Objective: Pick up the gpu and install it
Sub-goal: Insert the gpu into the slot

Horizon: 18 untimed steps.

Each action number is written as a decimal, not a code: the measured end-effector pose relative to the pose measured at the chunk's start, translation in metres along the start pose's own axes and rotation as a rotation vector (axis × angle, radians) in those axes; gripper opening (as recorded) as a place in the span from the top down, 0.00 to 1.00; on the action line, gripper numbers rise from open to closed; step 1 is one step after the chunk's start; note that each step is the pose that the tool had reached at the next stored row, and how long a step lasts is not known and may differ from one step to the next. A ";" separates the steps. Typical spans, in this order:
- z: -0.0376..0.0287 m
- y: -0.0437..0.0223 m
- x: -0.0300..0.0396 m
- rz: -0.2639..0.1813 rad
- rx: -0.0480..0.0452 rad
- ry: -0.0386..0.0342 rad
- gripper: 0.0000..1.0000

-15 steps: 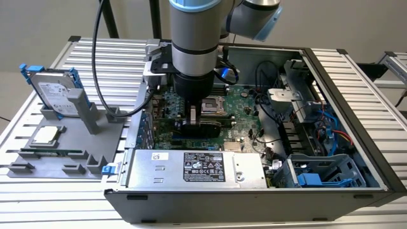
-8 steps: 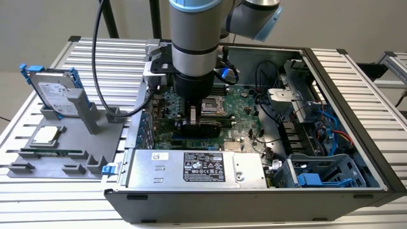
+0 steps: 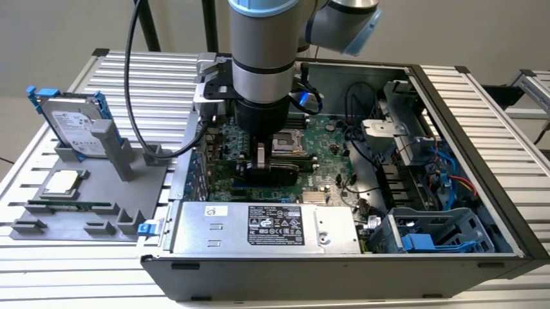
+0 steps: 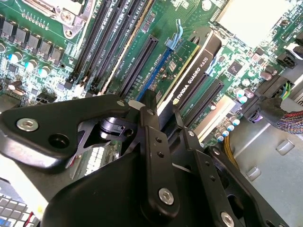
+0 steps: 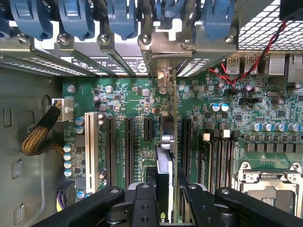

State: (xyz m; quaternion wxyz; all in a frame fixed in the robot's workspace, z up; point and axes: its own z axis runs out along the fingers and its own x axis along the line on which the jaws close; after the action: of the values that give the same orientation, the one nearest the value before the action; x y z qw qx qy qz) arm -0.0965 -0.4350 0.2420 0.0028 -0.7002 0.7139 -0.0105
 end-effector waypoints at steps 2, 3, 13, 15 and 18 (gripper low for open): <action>0.0000 0.0000 0.0000 0.000 0.0000 -0.0001 1.00; 0.0000 0.0000 0.0000 0.000 0.0000 -0.0001 1.00; 0.0000 0.0000 0.0000 0.000 0.0000 -0.0001 1.00; 0.0000 0.0000 0.0000 0.000 0.0000 -0.0001 1.00; 0.0000 0.0000 0.0000 0.000 0.0000 0.0000 1.00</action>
State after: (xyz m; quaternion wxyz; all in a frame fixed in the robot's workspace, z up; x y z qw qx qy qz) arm -0.0965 -0.4349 0.2420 0.0028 -0.7002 0.7139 -0.0105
